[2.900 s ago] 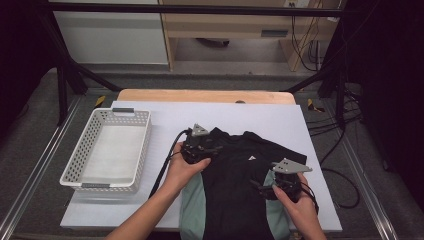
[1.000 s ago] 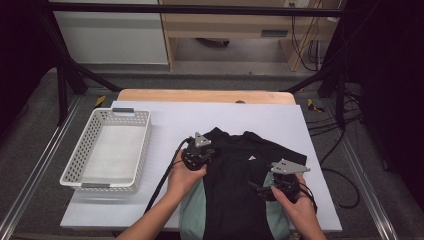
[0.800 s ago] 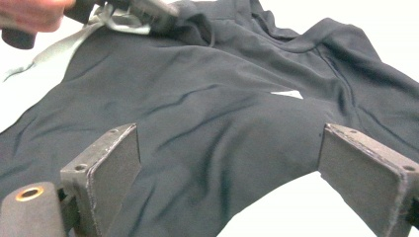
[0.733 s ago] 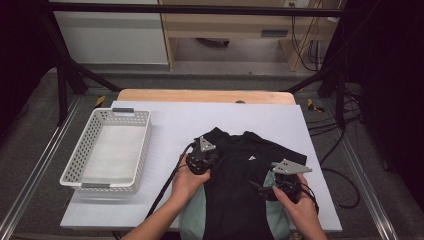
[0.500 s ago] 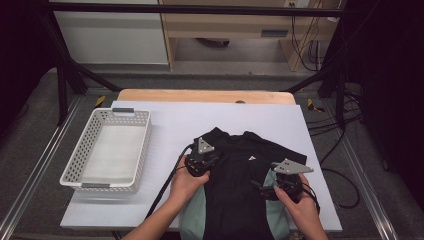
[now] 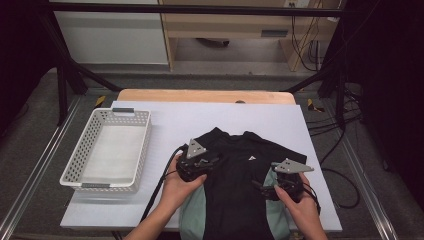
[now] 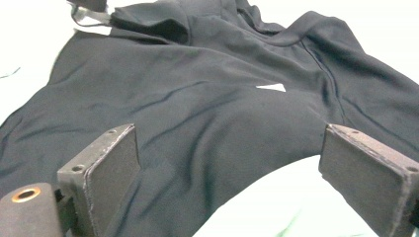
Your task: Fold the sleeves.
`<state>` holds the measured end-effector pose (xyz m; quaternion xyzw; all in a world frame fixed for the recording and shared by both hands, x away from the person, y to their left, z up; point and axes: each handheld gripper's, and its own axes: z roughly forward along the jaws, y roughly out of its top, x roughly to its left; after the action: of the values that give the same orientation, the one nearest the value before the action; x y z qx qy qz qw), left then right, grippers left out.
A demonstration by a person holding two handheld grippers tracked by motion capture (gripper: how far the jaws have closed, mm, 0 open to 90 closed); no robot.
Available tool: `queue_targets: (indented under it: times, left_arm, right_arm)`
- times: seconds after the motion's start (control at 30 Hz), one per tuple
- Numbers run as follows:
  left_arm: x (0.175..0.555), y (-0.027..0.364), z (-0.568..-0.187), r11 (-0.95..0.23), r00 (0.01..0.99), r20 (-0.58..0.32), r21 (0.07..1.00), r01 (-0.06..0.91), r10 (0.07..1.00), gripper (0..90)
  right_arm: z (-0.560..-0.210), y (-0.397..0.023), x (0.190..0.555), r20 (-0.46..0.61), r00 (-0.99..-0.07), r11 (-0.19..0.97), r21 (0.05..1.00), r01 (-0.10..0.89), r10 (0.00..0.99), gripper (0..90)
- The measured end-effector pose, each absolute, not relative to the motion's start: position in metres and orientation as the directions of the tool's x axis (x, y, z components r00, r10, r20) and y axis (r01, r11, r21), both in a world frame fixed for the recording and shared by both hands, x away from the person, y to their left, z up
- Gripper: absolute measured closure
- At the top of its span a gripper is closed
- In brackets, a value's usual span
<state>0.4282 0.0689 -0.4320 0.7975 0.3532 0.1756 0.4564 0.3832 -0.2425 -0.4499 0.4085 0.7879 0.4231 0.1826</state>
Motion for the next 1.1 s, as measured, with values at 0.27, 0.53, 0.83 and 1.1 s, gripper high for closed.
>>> queue_targets:
  times: [0.27,0.53,0.83,1.1]
  left_arm:
    - [0.403,0.099,-0.445,-0.31,0.647,-0.026,0.863,0.399,0.762,37.4]
    - [0.409,0.109,-0.453,-0.309,0.637,-0.033,0.854,0.418,0.77,23.4]
    - [0.407,0.119,-0.445,-0.274,0.64,-0.053,0.875,0.4,0.767,19.1]
    - [0.395,0.143,-0.442,-0.227,0.605,-0.061,0.893,0.388,0.794,15.3]
  right_arm:
    - [-0.449,-0.245,0.383,0.032,-0.603,0.313,0.833,0.457,0.797,9.5]
    - [-0.448,-0.244,0.382,-0.007,-0.599,0.306,0.864,0.399,0.801,9.6]
    - [-0.435,-0.23,0.38,-0.067,-0.61,0.378,0.835,0.399,0.79,10.7]
    - [-0.412,-0.238,0.401,-0.09,-0.588,0.384,0.835,0.395,0.804,11.8]
